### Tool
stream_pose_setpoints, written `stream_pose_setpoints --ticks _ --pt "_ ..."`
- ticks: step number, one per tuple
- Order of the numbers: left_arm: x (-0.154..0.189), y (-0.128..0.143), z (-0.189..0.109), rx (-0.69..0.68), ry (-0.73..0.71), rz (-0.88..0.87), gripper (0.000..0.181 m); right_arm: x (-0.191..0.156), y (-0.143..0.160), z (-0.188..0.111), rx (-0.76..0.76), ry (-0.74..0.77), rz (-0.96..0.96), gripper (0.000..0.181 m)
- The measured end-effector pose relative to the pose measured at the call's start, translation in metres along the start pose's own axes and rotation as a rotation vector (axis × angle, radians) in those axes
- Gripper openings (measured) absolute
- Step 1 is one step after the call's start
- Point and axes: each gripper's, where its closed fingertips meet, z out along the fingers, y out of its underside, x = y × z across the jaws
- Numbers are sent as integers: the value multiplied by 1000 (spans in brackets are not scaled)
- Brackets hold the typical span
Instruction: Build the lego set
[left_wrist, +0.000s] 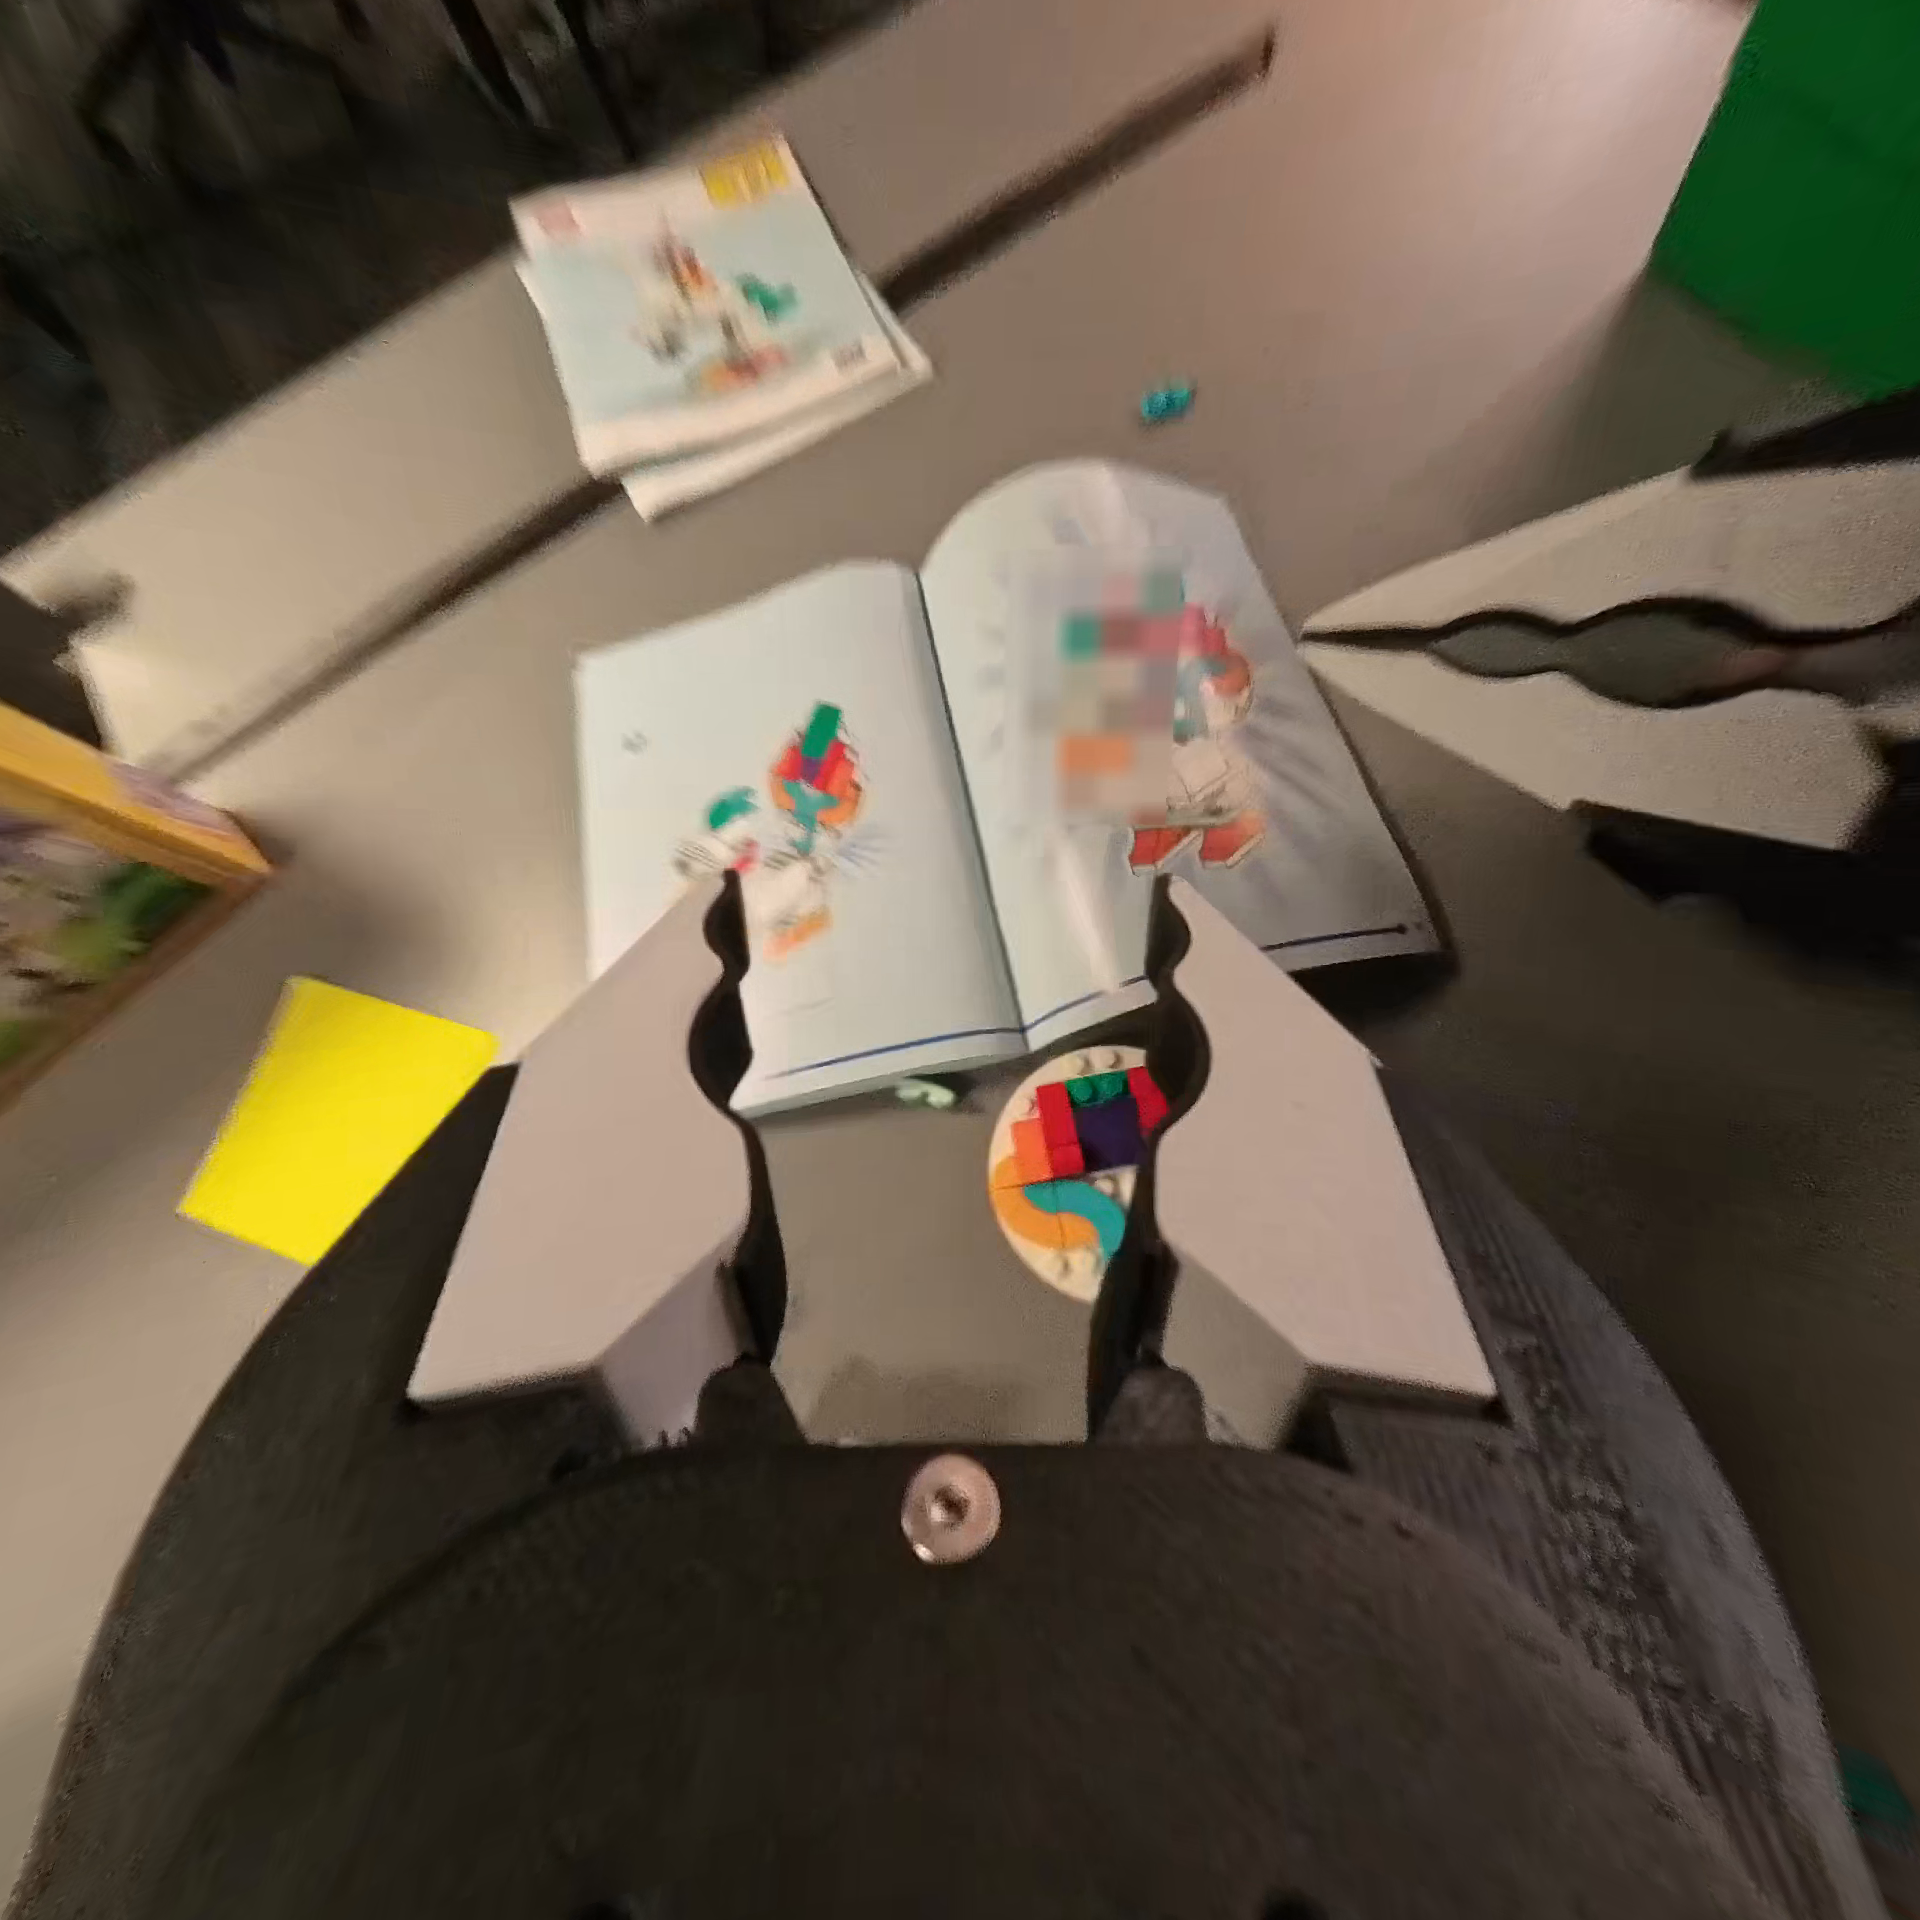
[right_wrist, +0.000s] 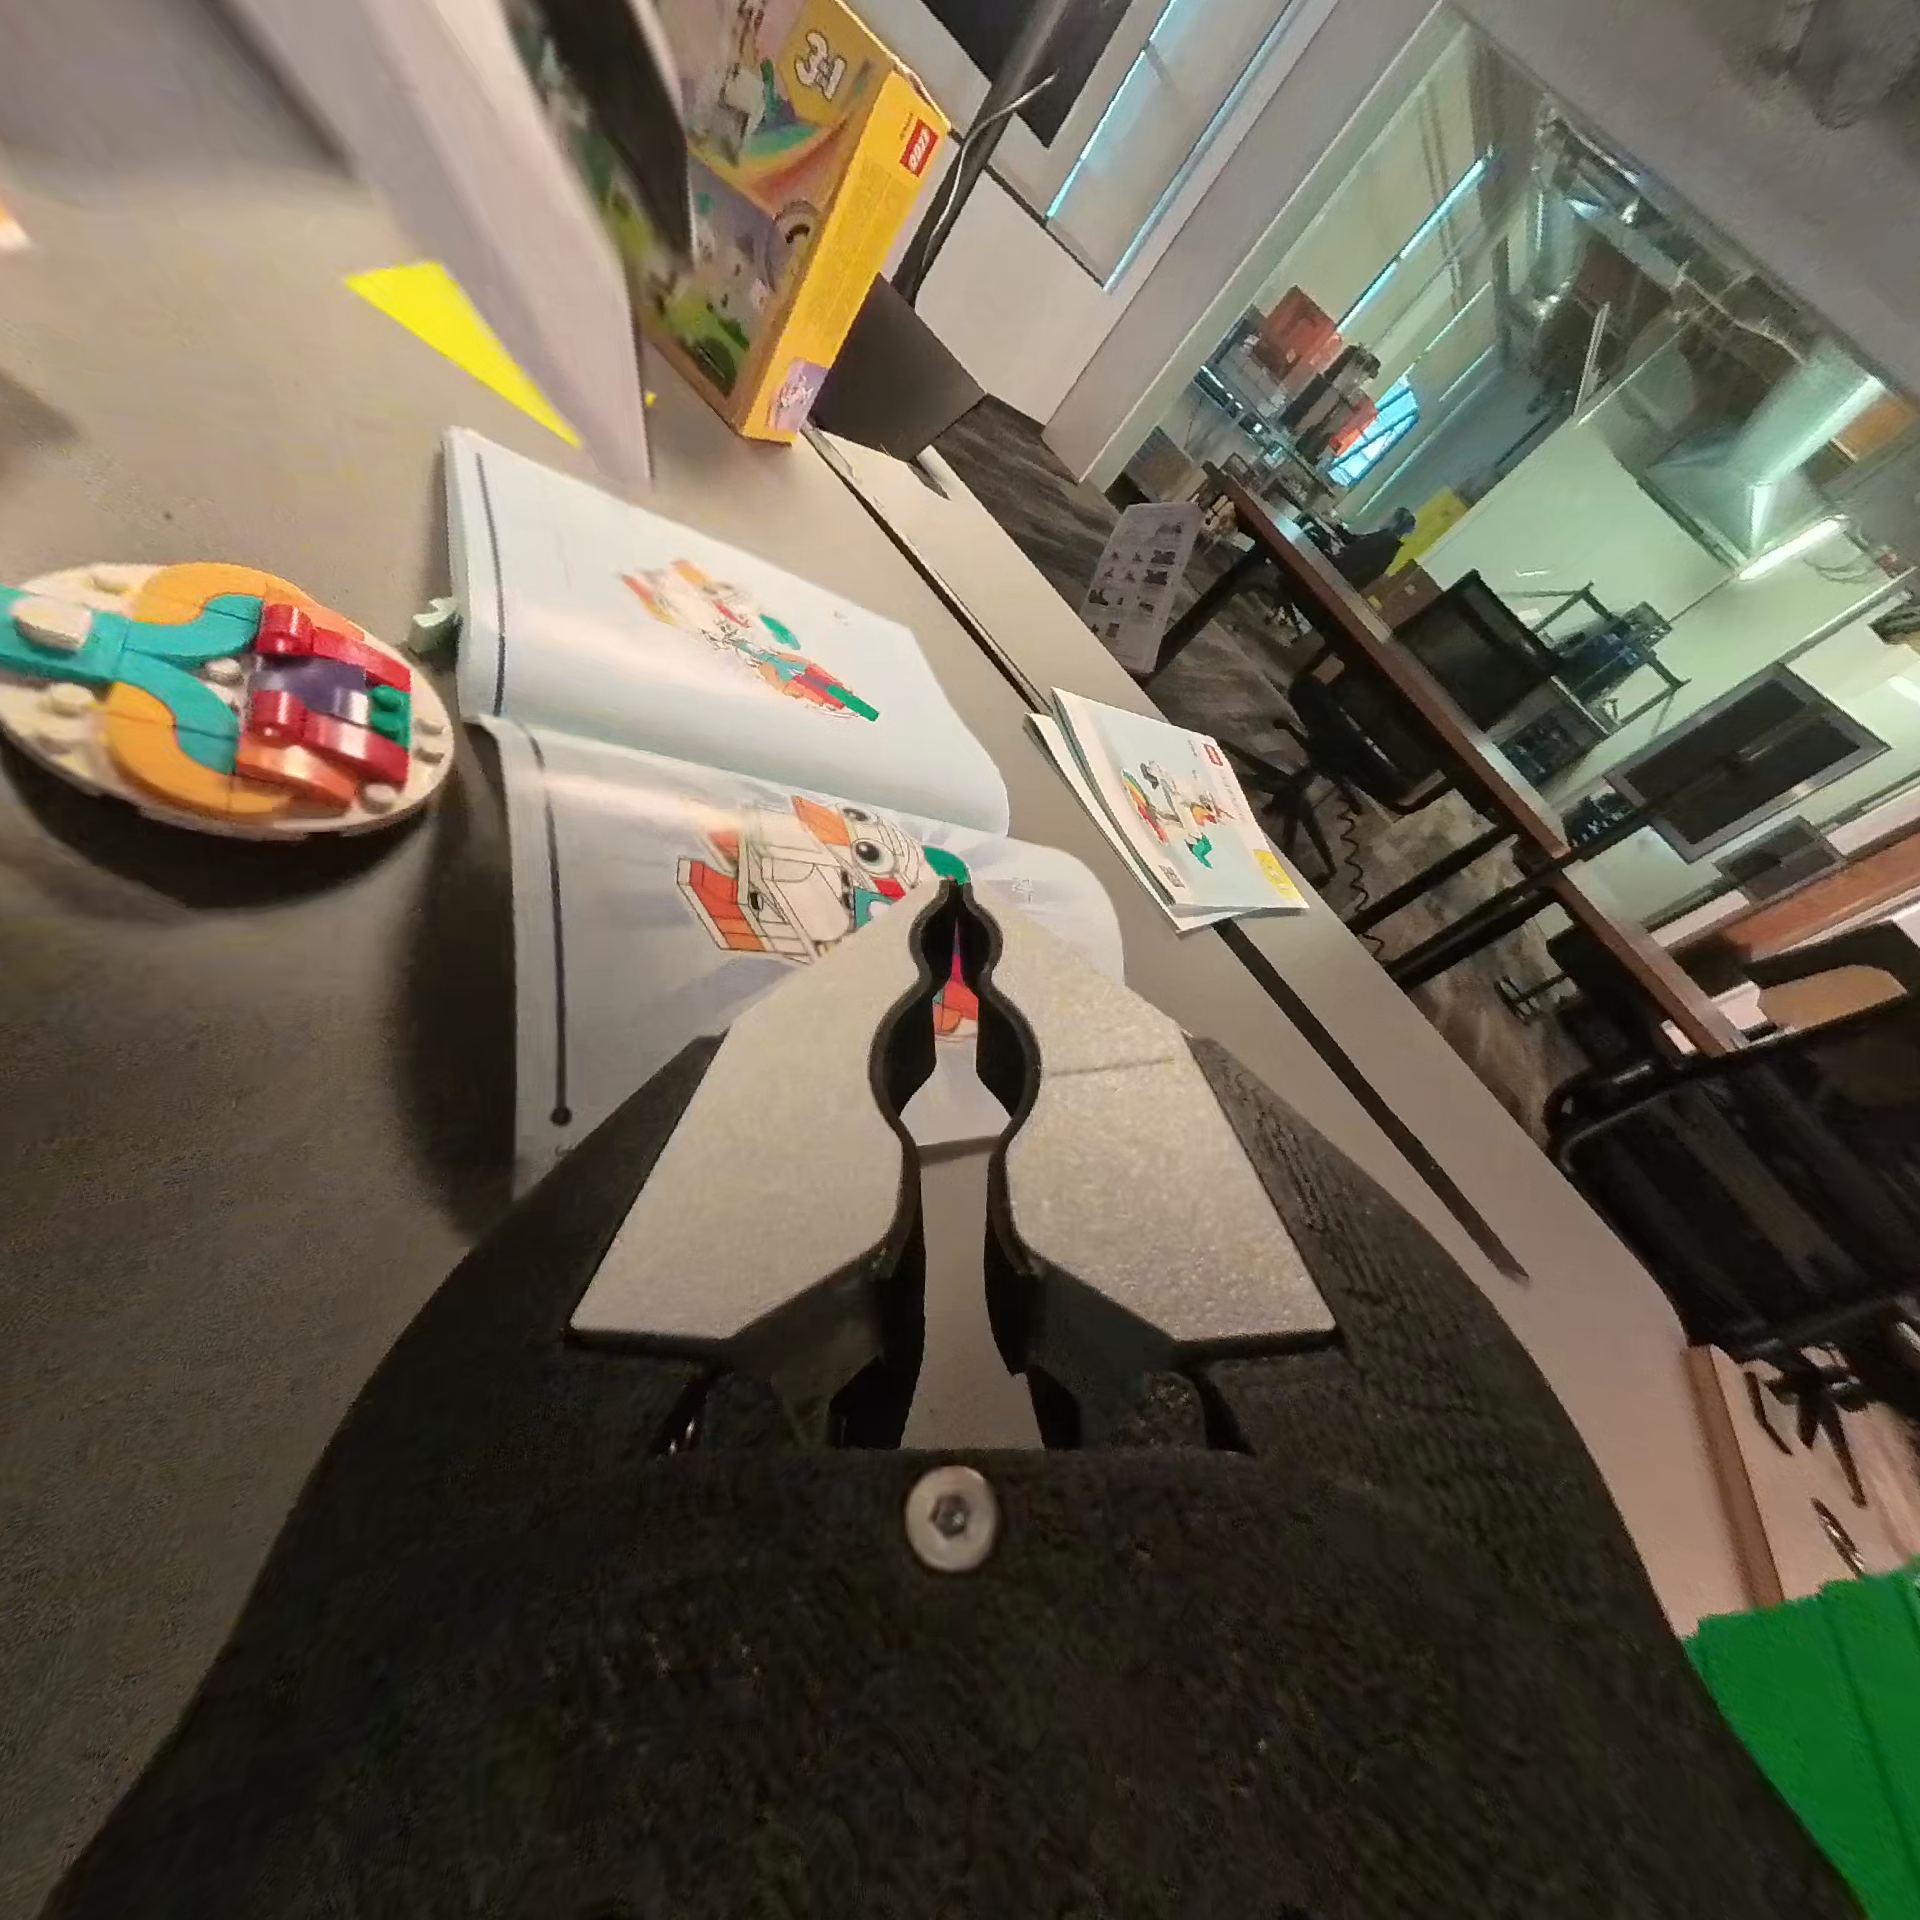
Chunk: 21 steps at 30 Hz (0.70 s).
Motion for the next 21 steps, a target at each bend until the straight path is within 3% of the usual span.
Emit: stream_pose_setpoints --ticks 3,5,8,10,13,15,18,21 --pt "-26 -21 -59 152 -66 1 77 1 -2 -1 12 10 -2 0" --pt "-48 -21 -102 243 -128 -19 78 2 -3 -2 12 22 -16 0" --pt "-72 1 -156 361 -190 -62 77 7 -5 -5 26 57 -23 0" --pt "-77 28 -174 390 -181 -90 77 10 -8 -6 40 76 -20 4" --pt "-84 84 -175 330 -174 -115 77 3 -21 -8 88 45 -50 13" --pt "-78 116 -167 279 -88 -175 82 -10 -34 -11 133 2 -121 16" --pt "-58 140 -157 262 90 -253 86 -35 -55 -17 188 -68 -237 23" --pt "-52 156 -138 180 126 -229 82 -71 -72 -20 174 -217 -288 34"
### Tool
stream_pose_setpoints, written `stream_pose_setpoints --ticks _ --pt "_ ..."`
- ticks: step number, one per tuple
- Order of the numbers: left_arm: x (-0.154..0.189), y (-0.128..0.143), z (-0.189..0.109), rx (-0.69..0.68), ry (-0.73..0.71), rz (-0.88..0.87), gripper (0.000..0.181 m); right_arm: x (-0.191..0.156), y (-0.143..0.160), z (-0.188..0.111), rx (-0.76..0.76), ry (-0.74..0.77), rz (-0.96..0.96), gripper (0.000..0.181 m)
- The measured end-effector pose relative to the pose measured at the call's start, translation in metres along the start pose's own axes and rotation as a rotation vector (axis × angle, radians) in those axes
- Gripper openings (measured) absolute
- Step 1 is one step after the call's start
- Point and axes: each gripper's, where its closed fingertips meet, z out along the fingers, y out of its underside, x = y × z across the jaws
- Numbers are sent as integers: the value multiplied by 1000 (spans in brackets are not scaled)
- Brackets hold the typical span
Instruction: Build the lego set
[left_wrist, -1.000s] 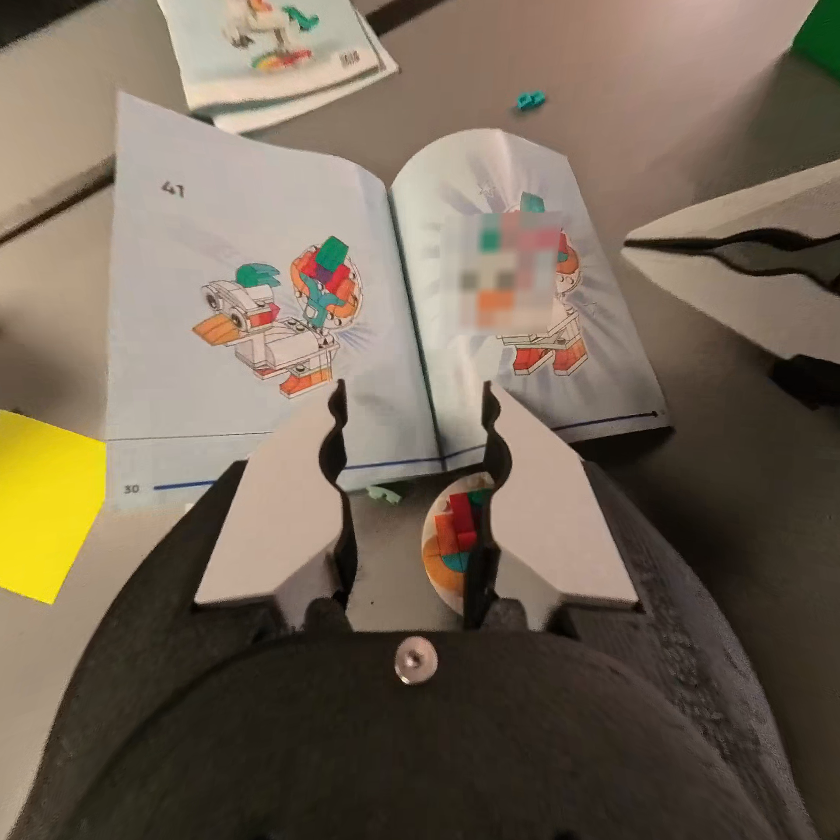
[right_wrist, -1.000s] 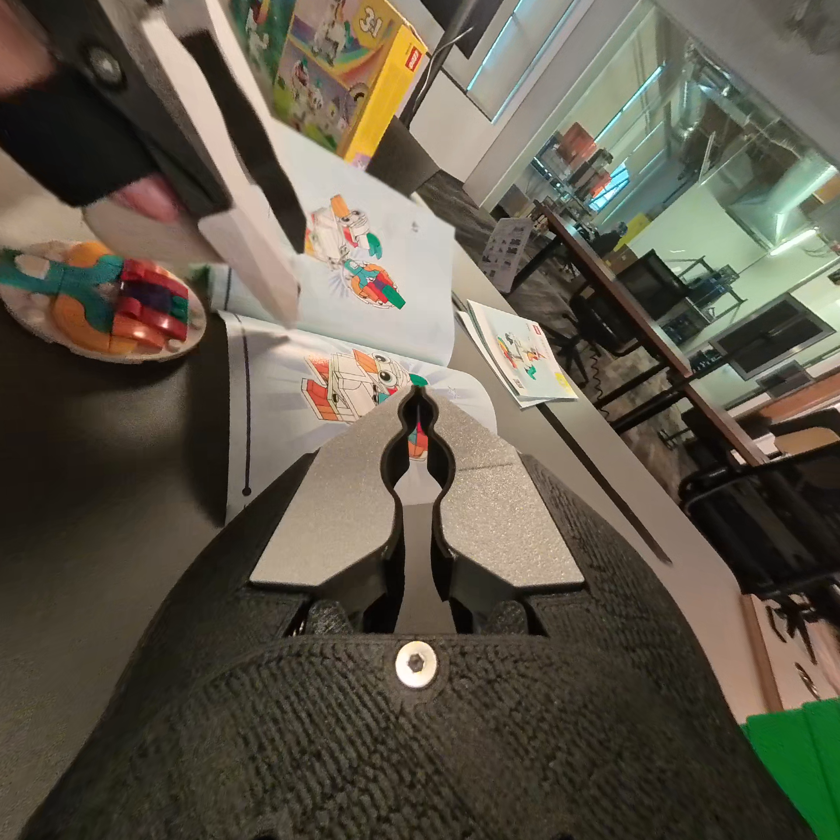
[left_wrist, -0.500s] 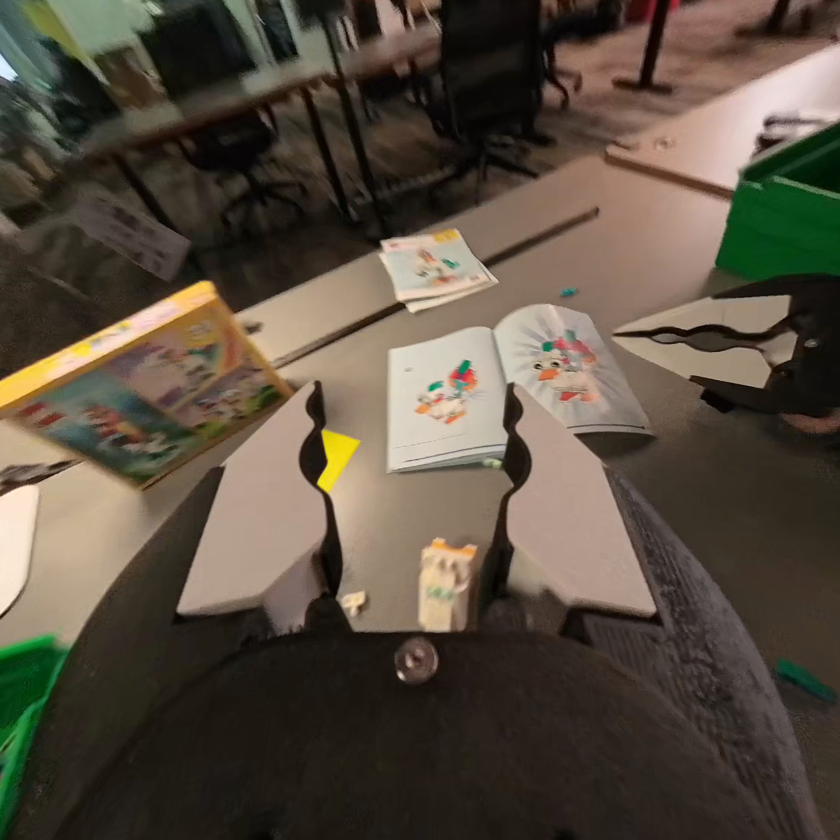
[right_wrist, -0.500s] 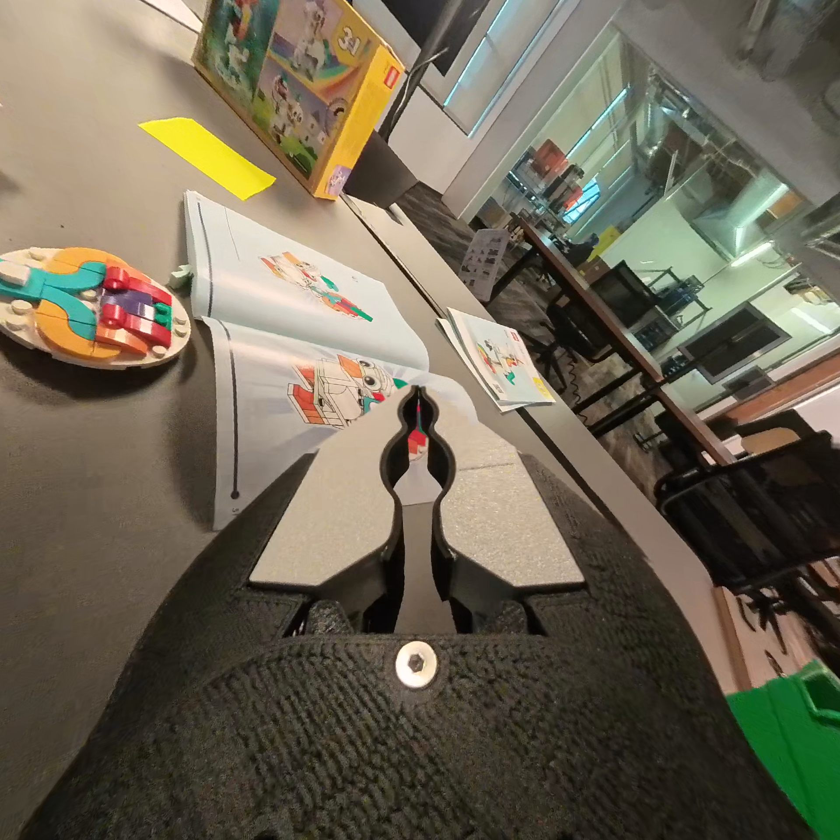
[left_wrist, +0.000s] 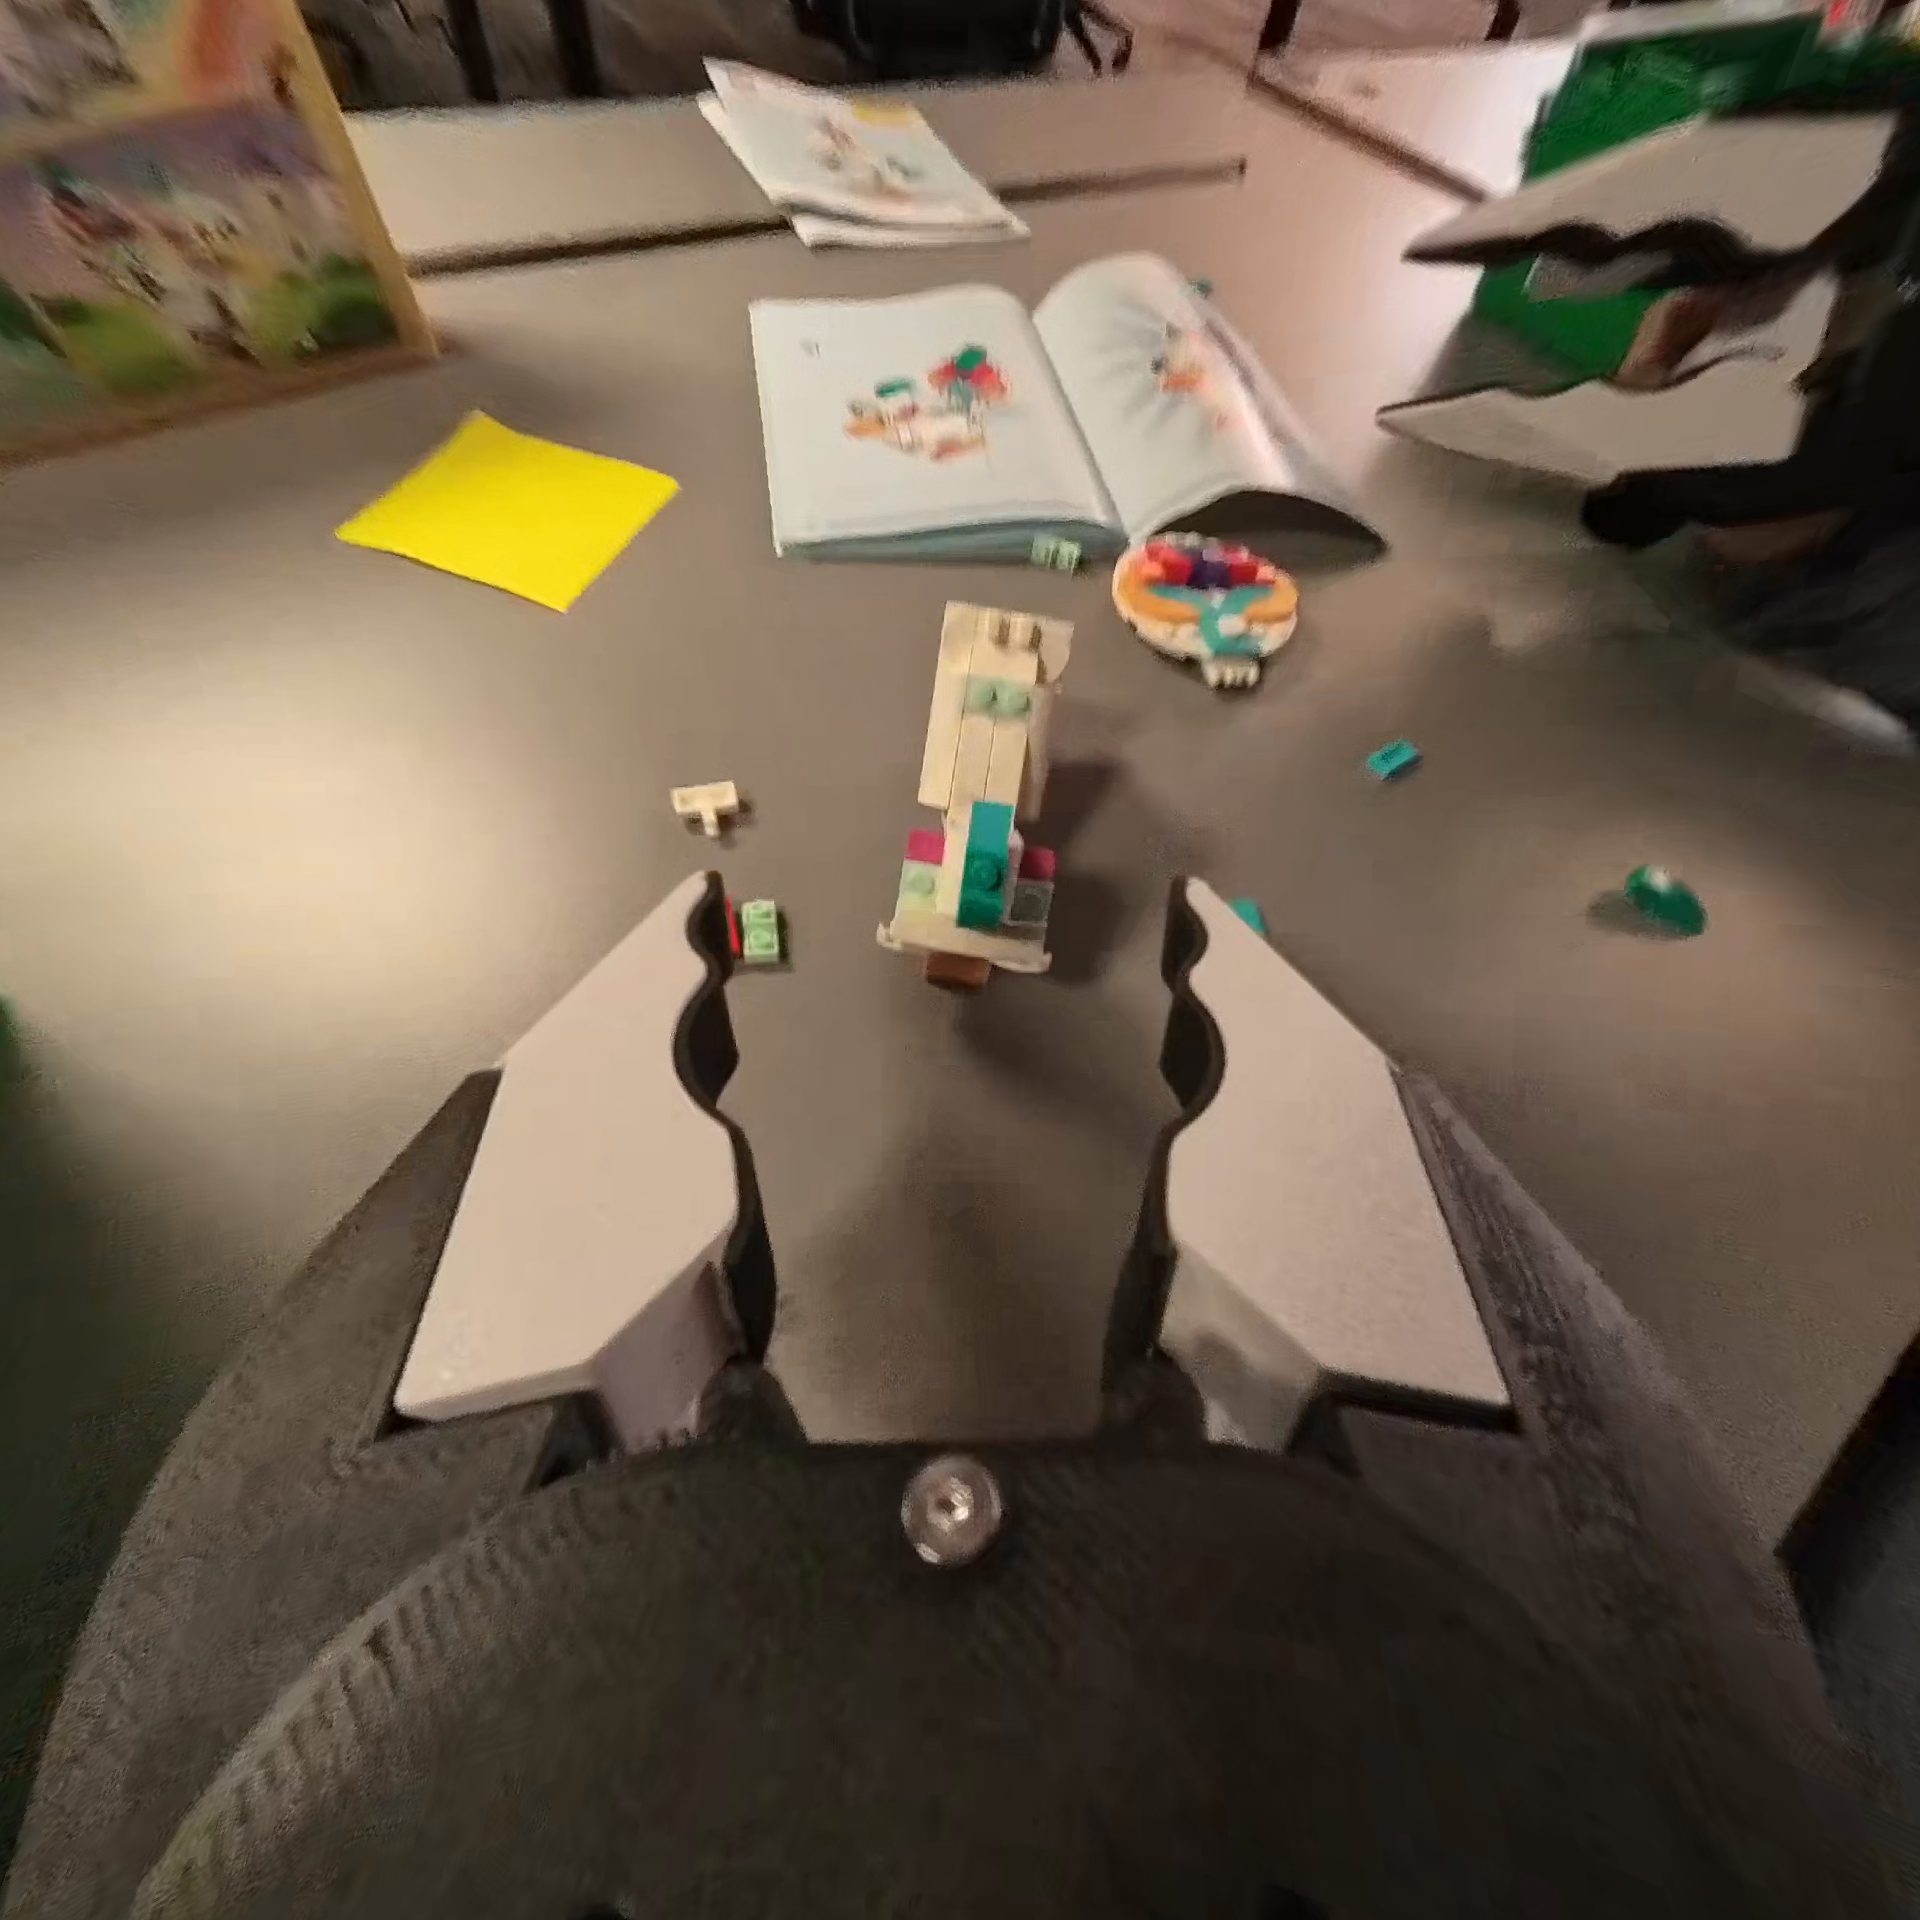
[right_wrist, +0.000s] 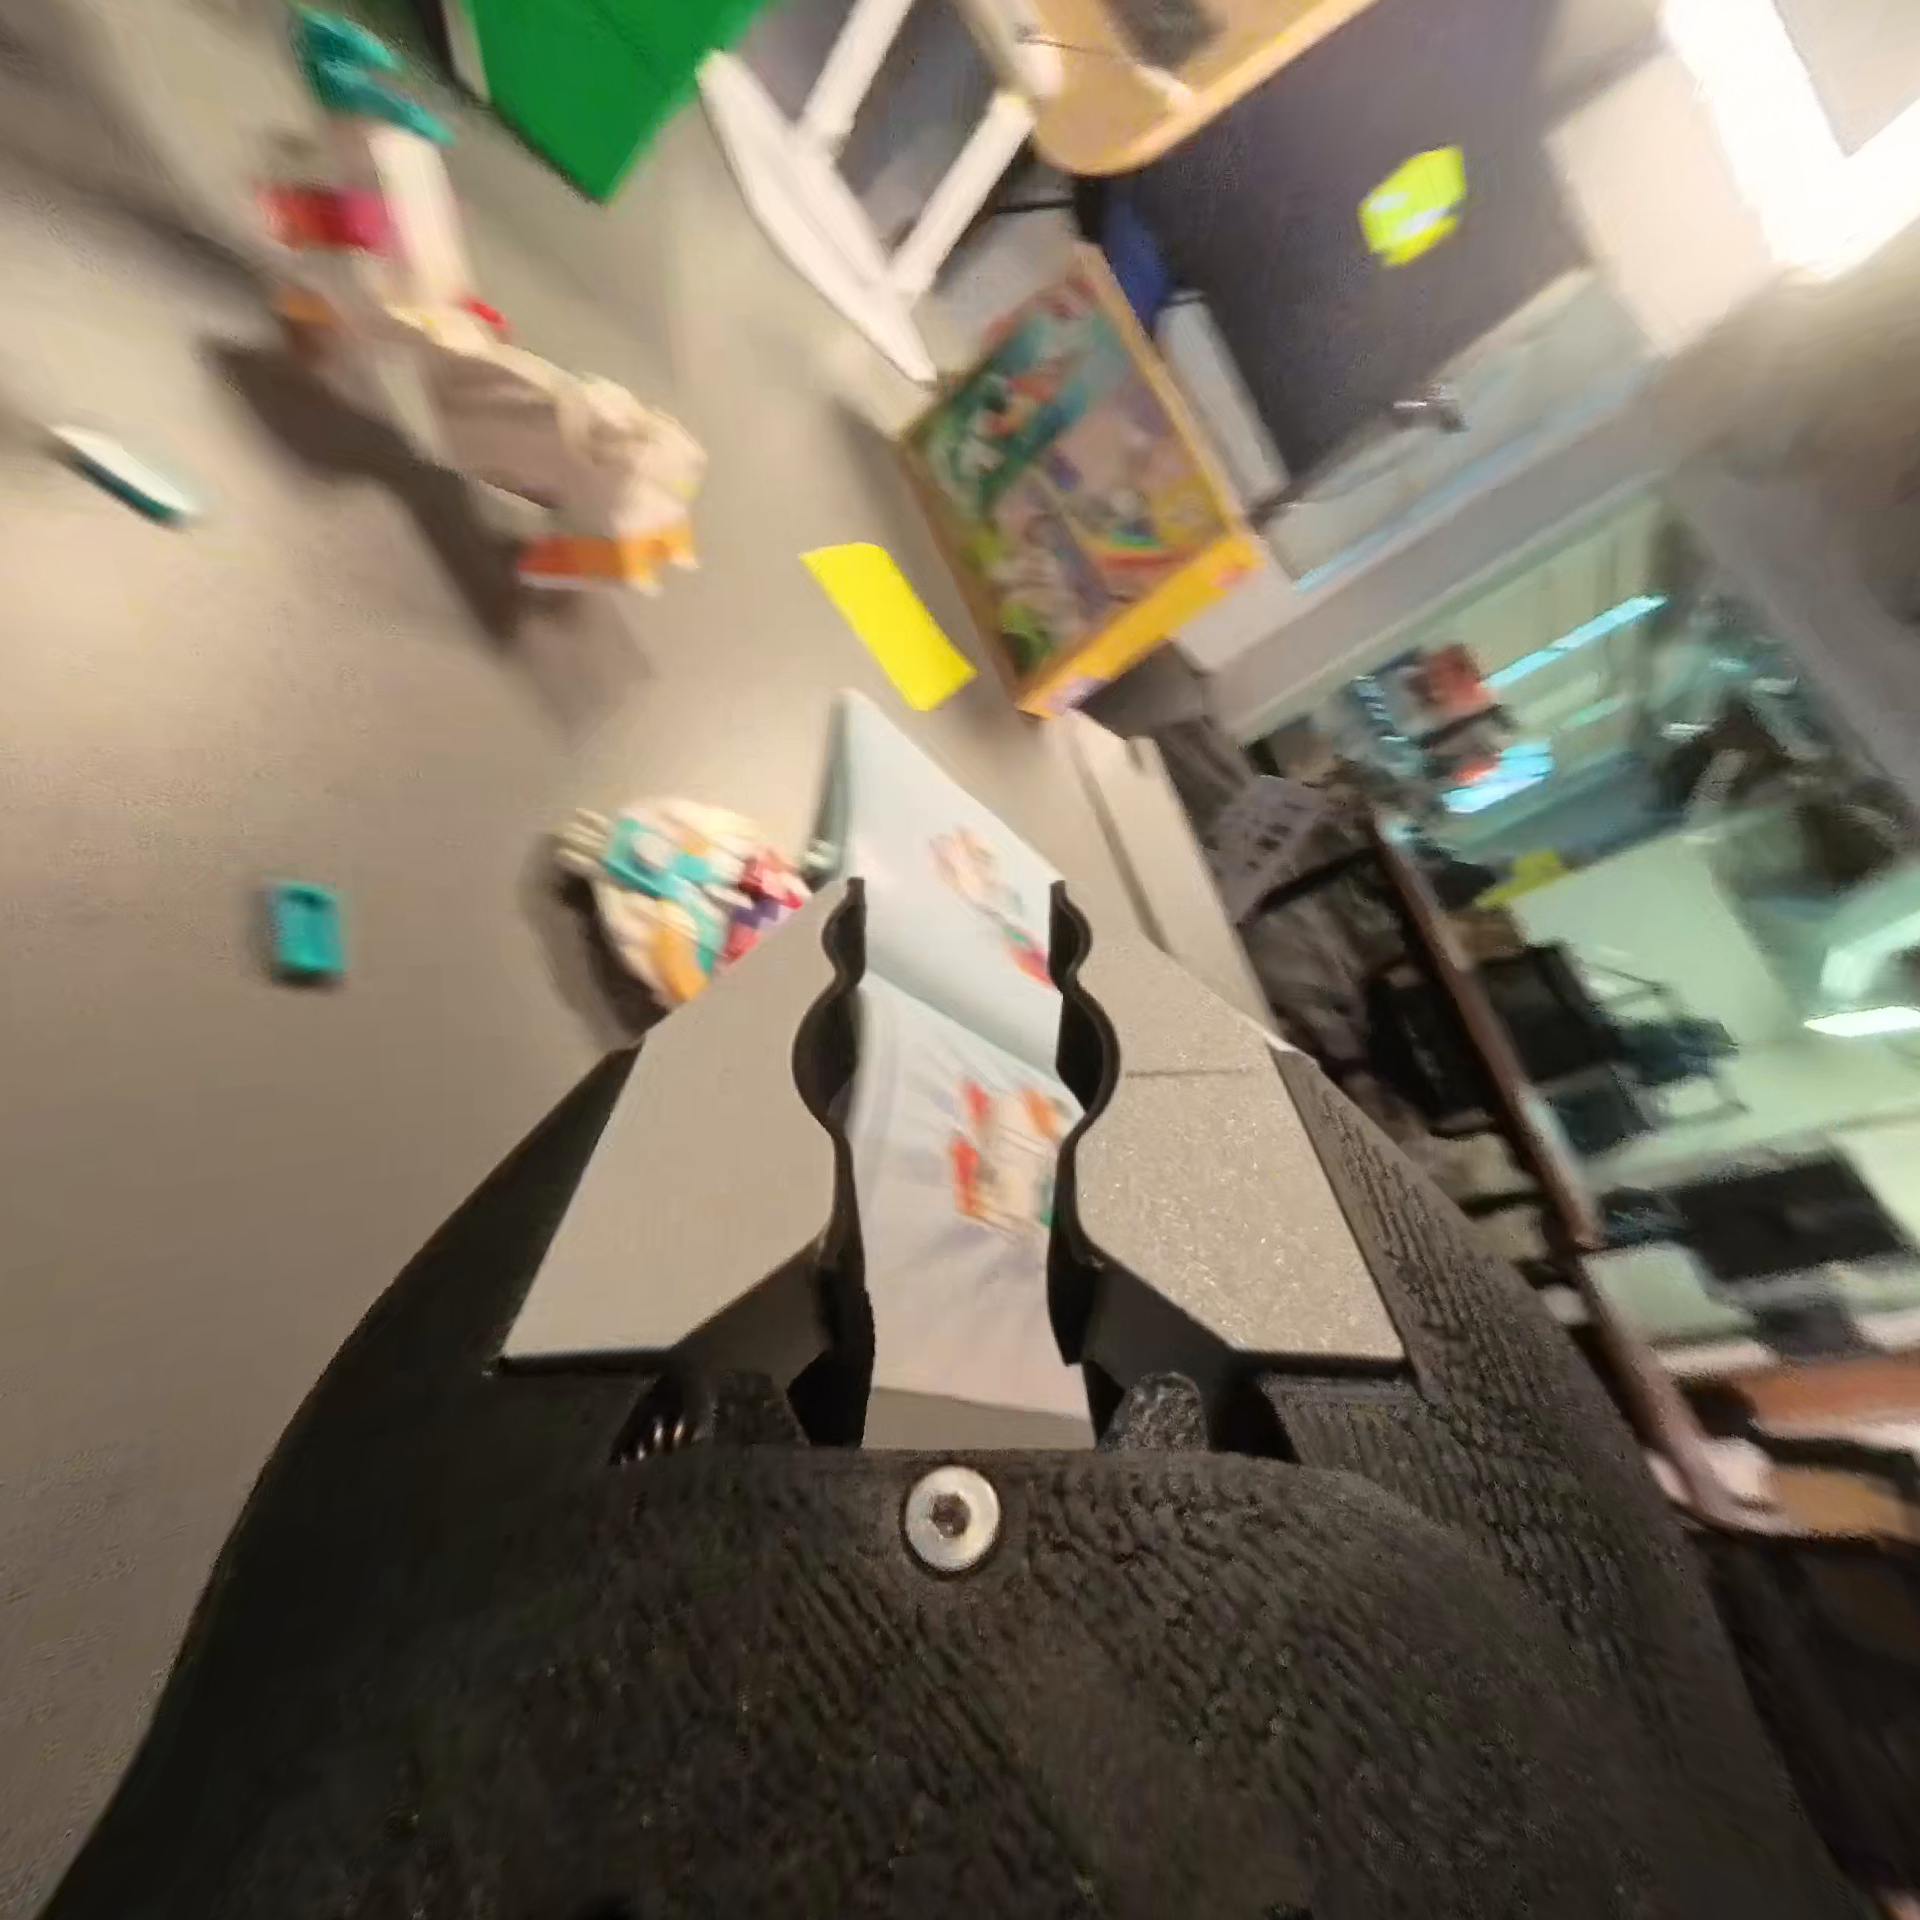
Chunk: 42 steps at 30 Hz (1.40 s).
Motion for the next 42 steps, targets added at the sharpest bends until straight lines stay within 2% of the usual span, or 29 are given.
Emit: stream_pose_setpoints --ticks 3,6,10,16,19,25,27,30,33,36,38,42 --pt "-1 19 17 -138 5 16 78 -38 -33 13 0 -183 72 52" --pt "3 30 28 -223 56 36 77 -63 -60 27 -5 -238 12 58" --pt "6 26 36 -212 100 41 65 -85 -73 44 -82 -353 -67 59" --pt "7 20 37 -201 136 111 36 -78 -88 60 -30 -509 130 61" --pt "10 17 36 -208 148 241 36 -76 -94 65 8 -590 162 65" --pt "23 11 32 -253 168 585 35 -101 -84 60 -85 -791 190 54" --pt "26 8 31 -258 178 623 35 -104 -80 60 -94 -789 195 51" --pt "38 -2 27 -220 260 568 35 -100 -76 57 -89 -771 215 29" --pt "44 -10 23 -185 321 531 35 -107 -77 51 -61 -792 279 39" --pt "48 -12 23 -173 372 512 36 -110 -75 50 -56 -783 315 33" --pt "49 -14 25 -156 383 501 36 -113 -74 50 -66 -785 341 41" --pt "50 -20 29 -113 398 466 39 -113 -67 53 -105 -768 364 31"
